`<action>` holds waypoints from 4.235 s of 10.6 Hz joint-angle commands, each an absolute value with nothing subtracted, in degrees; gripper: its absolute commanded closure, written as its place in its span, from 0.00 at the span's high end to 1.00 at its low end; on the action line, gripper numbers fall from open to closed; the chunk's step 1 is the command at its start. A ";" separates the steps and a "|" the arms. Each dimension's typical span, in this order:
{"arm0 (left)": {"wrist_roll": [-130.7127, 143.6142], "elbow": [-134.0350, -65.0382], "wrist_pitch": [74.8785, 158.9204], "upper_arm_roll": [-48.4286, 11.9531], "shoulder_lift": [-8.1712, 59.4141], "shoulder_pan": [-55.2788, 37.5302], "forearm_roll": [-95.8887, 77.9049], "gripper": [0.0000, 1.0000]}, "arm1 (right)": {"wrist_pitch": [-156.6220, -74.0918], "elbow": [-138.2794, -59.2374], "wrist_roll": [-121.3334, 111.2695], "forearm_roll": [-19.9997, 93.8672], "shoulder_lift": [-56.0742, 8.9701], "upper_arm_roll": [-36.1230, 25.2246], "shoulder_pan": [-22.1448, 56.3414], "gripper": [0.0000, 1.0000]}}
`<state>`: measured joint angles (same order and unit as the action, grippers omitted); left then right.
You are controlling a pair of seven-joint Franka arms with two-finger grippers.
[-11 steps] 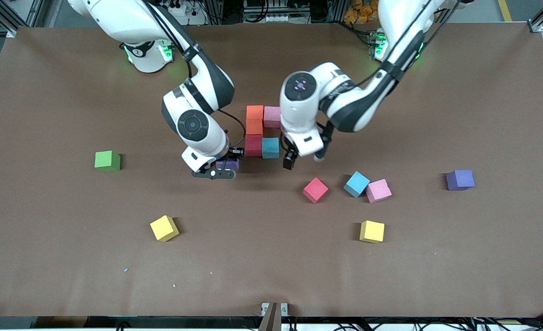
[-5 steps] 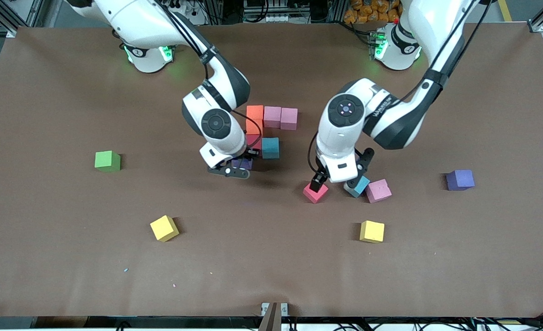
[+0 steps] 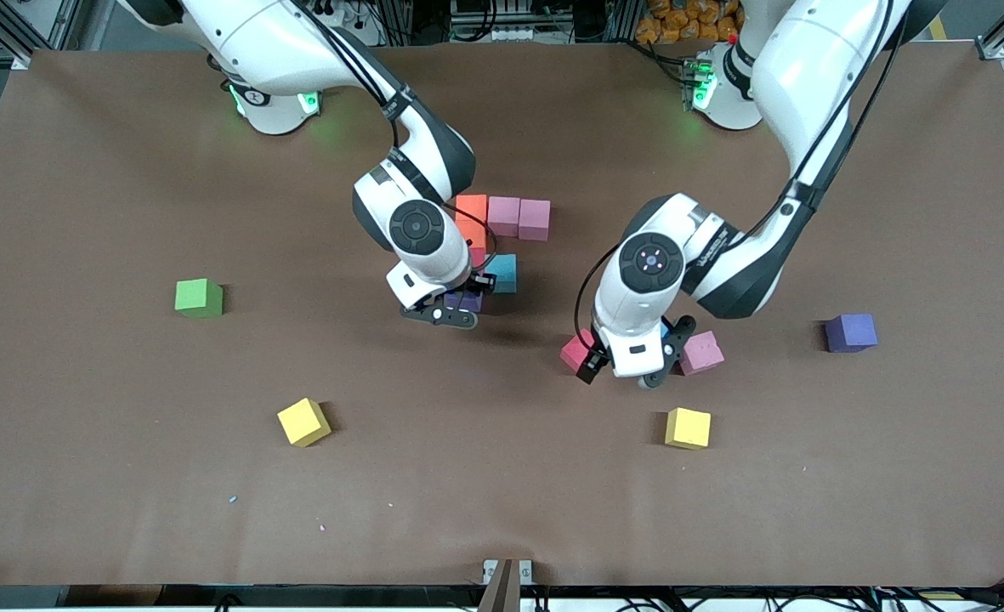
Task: Arrange 11 blocks into digit 3
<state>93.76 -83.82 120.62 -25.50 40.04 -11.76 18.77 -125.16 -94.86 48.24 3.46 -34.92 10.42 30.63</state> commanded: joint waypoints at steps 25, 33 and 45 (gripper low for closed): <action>85.25 -78.75 120.67 -25.31 51.15 -13.09 16.08 1.00 | -129.11 -93.60 46.85 -0.97 -40.08 11.16 31.11 0.00; 85.17 -78.75 121.64 -25.40 51.42 -13.10 16.08 0.90 | -129.11 -93.43 45.62 -0.88 -40.17 11.16 31.11 0.00; 85.78 -78.75 121.47 -25.40 50.37 -12.66 15.12 0.27 | -129.20 -92.64 45.53 -0.88 -40.78 12.30 31.29 0.00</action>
